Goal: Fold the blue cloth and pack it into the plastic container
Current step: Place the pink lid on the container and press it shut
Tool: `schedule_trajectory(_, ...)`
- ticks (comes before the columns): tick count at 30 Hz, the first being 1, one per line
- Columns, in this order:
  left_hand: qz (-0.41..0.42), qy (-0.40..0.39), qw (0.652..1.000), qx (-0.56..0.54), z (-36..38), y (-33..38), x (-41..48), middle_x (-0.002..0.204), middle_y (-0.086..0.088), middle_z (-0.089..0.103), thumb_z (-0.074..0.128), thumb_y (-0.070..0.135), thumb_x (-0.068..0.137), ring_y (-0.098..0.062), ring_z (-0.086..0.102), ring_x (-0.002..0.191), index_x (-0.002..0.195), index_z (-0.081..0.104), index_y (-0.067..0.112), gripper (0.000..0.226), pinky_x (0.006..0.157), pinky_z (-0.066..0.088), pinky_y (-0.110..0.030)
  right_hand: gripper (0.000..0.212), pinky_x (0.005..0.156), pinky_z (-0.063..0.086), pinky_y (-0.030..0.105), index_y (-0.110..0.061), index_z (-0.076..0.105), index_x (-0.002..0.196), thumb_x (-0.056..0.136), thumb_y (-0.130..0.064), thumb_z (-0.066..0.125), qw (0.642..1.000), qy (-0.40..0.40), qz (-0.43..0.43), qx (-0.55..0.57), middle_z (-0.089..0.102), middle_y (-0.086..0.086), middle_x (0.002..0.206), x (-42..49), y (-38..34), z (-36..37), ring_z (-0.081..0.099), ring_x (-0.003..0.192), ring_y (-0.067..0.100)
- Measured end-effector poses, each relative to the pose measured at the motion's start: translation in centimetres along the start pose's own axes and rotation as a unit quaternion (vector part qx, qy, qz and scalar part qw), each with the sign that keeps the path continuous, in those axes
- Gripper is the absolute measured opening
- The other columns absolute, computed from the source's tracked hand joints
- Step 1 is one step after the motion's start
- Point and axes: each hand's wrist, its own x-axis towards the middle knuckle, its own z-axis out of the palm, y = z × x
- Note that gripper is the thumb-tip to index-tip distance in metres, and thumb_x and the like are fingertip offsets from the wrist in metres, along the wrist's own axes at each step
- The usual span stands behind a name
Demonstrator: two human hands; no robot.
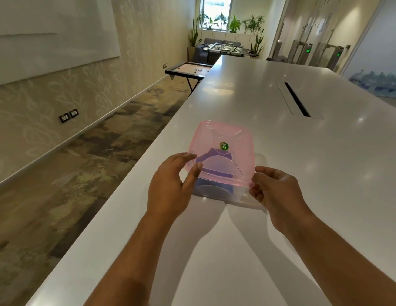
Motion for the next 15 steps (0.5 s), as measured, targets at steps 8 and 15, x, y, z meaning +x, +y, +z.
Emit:
schedule_trajectory(8, -0.035, -0.003, 0.999, -0.027, 0.2, 0.1, -0.1, 0.133, 0.009, 0.057, 0.050, 0.066, 0.082, -0.009, 0.055, 0.113, 0.127, 0.053, 0.035, 0.055, 0.091, 0.053, -0.036, 0.007, 0.083, 0.058, 0.038, -0.019, 0.063, 0.099, 0.092, -0.019, 0.062, 0.999, -0.040, 0.027, -0.024, 0.069, 0.007, 0.105, 0.9, -0.7, 0.0, 0.067, 0.095, 0.029)
schedule_trajectory(15, -0.133, 0.000, 0.991, -0.001, -0.5, 1.3, 4.5, 0.124, 0.000, 0.065, 0.051, 0.056, 0.088, -0.016, 0.062, 0.101, 0.124, 0.059, 0.019, 0.053, 0.085, 0.052, -0.034, 0.033, 0.081, 0.056, 0.041, -0.010, 0.056, 0.116, 0.095, -0.034, 0.058, 0.994, -0.055, 0.020, -0.097, 0.067, 0.010, 0.108, 5.2, -3.3, 0.9, 0.066, 0.095, 0.032)
